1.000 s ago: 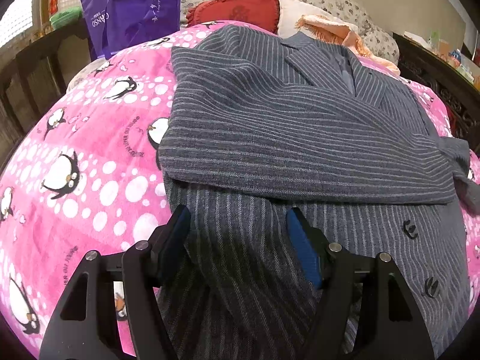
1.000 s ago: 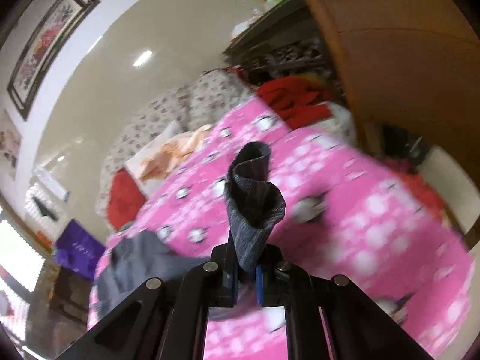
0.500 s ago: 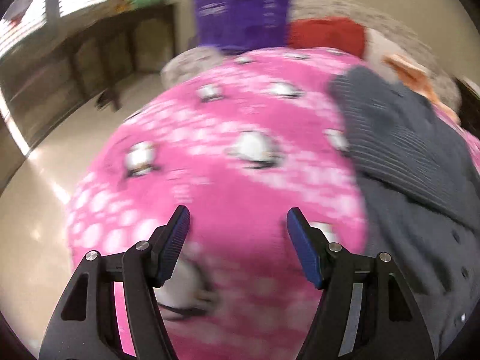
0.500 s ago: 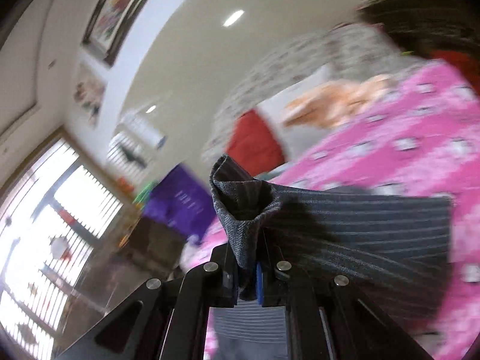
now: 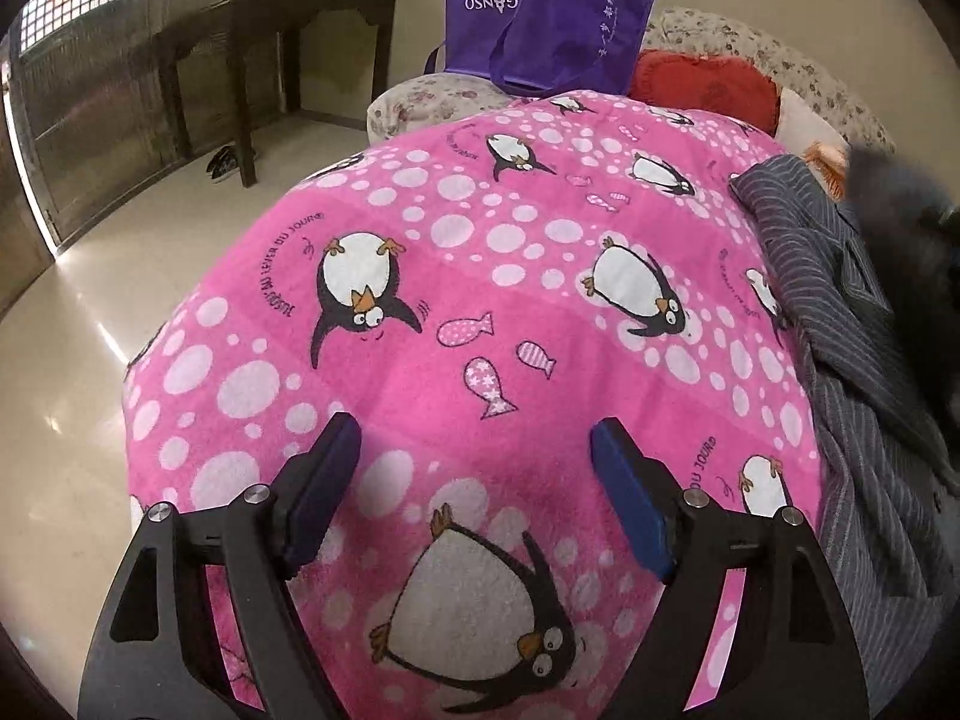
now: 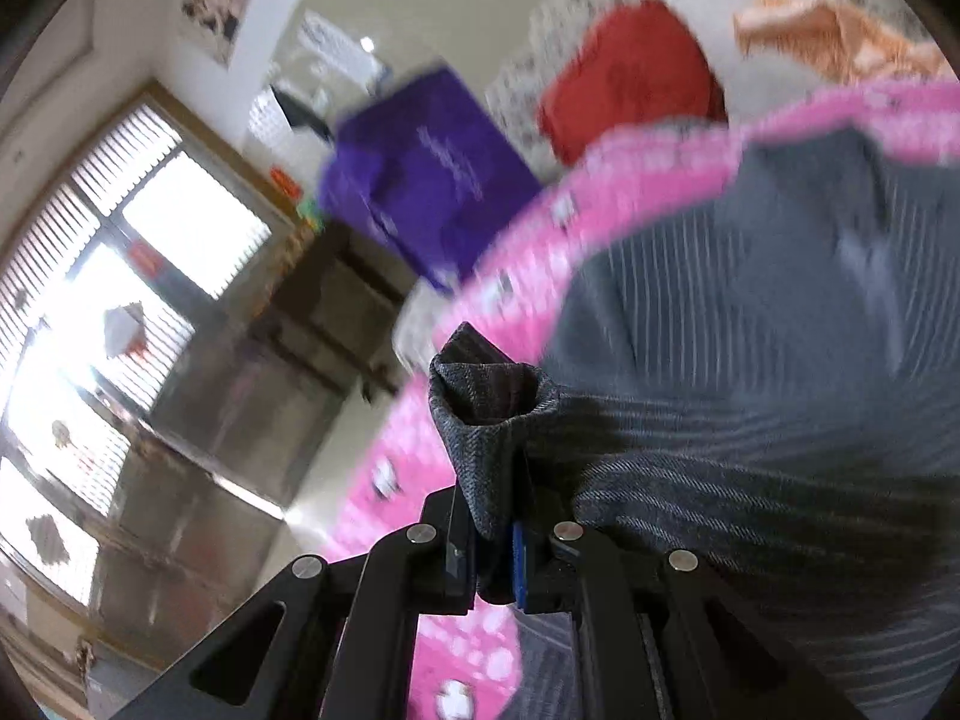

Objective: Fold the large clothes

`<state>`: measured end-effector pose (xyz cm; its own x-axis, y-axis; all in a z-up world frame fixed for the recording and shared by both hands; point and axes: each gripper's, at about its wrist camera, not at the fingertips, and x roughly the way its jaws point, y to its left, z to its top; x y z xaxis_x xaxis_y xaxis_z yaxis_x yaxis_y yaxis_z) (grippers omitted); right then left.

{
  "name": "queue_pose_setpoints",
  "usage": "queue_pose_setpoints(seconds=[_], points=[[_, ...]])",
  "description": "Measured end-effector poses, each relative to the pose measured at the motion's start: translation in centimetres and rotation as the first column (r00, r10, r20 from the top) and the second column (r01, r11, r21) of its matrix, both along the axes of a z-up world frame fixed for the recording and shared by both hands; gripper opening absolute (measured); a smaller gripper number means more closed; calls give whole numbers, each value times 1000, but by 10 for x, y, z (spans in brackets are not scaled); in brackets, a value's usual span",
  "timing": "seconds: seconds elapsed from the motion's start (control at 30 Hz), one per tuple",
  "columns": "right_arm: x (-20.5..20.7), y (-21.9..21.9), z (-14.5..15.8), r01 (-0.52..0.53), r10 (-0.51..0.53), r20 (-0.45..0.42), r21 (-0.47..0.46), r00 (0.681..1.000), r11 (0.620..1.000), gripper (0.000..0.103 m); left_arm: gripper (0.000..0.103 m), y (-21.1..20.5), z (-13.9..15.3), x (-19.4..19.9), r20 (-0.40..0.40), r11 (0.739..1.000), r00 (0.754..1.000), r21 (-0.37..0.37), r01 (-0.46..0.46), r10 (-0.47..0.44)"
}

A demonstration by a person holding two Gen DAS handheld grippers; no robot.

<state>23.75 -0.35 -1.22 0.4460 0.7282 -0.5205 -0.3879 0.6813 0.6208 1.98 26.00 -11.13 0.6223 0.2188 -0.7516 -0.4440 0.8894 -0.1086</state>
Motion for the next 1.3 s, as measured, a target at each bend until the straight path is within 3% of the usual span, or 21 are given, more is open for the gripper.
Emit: queue_pose_setpoints(seconds=[0.1,0.17,0.3,0.43,0.53,0.6,0.67,0.7,0.73,0.8,0.93,1.03,1.13,1.23,1.3], points=[[1,17,-46,-20,10,-66,-159,998,987,11,80,1,1,3,-1,1000,1000,2,1,-1],[-6,17,-58,-44,29,-80,-198,996,979,16,80,1,0,6,-2,1000,1000,3,3,-3],[-26,-8,-44,-61,57,-25,-203,998,977,45,81,1,1,6,-8,1000,1000,10,5,-5],[-49,-61,-26,-35,53,61,-267,997,963,46,81,-1,2,8,-21,1000,1000,21,7,-6],[-58,-142,-30,85,-55,103,-326,993,942,46,81,-2,3,10,-31,1000,999,28,7,-7],[-55,-206,-50,181,-173,55,-404,983,897,45,81,-4,3,11,-38,999,999,45,7,-5],[-54,-279,-74,301,-342,-33,-400,939,866,45,81,-6,3,12,-45,998,999,60,5,-3],[-59,-314,-85,355,-412,-87,-369,907,859,34,81,-8,3,12,-47,998,999,68,3,0],[-65,-335,-88,376,-421,-100,-304,901,876,36,81,-8,3,12,-48,997,999,74,2,2],[-77,-357,-85,413,-460,-82,-322,884,852,36,81,-9,3,12,-53,997,999,81,0,4],[-85,-365,-64,411,-432,-22,-262,902,873,36,81,-14,18,14,-81,998,996,66,-24,30],[-74,-341,-36,386,-381,68,-232,922,893,36,81,-36,52,21,6,997,1000,76,6,-6],[-61,-300,-9,334,-296,180,-240,938,912,36,81,-80,84,49,65,987,989,96,128,-134],[-54,-261,4,344,-267,274,-288,924,894,36,81,-140,105,90,126,948,940,84,307,-316],[-50,-243,3,349,-255,300,-325,919,879,36,72,-162,103,110,137,934,924,58,353,-357]])
